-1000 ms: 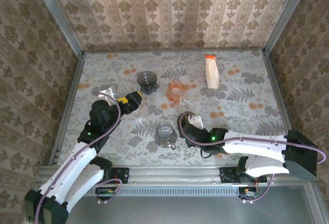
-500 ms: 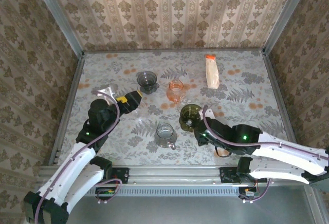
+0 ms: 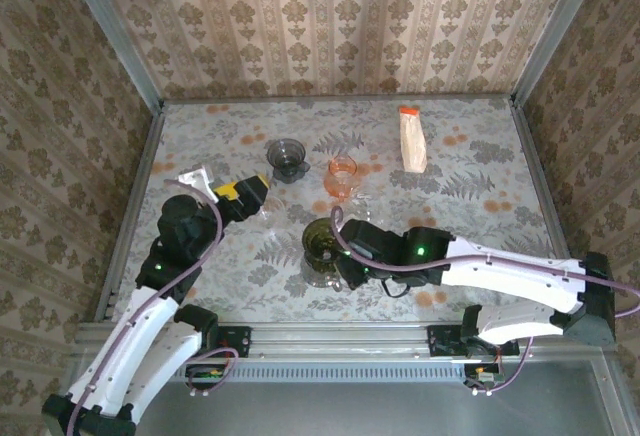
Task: Place the coffee filter in the dripper
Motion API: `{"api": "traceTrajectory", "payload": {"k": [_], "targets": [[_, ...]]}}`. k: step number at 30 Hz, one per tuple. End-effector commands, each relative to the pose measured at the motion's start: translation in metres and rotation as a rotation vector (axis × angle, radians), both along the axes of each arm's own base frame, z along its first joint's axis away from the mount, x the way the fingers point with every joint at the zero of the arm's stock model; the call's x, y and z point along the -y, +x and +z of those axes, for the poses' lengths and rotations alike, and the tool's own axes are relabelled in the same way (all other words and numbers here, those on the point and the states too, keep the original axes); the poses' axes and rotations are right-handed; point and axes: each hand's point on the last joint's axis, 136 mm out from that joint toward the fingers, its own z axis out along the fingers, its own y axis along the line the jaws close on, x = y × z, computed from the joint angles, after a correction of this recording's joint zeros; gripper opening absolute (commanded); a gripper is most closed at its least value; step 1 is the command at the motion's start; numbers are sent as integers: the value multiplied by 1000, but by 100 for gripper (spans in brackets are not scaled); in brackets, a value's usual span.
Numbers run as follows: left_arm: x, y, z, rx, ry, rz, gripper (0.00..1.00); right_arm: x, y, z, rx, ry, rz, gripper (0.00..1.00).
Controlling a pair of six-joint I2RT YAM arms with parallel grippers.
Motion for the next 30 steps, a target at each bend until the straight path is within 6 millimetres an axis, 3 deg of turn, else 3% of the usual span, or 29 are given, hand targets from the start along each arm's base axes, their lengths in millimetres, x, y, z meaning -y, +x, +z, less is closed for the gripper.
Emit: {"api": "traceTrajectory", "payload": {"k": [1,16,25,30], "targets": [[-3,-2,9,30,10,0,100,-18,1,18,24,53,44,9],[-4,0,5,22,-2,2,100,-17,3,1,36,-32,40,12],[-5,0,6,19,-11,4,100,-11,4,5,53,-16,13,61],[-4,0,10,25,-23,0,100,1,12,24,114,27,-47,78]]}}
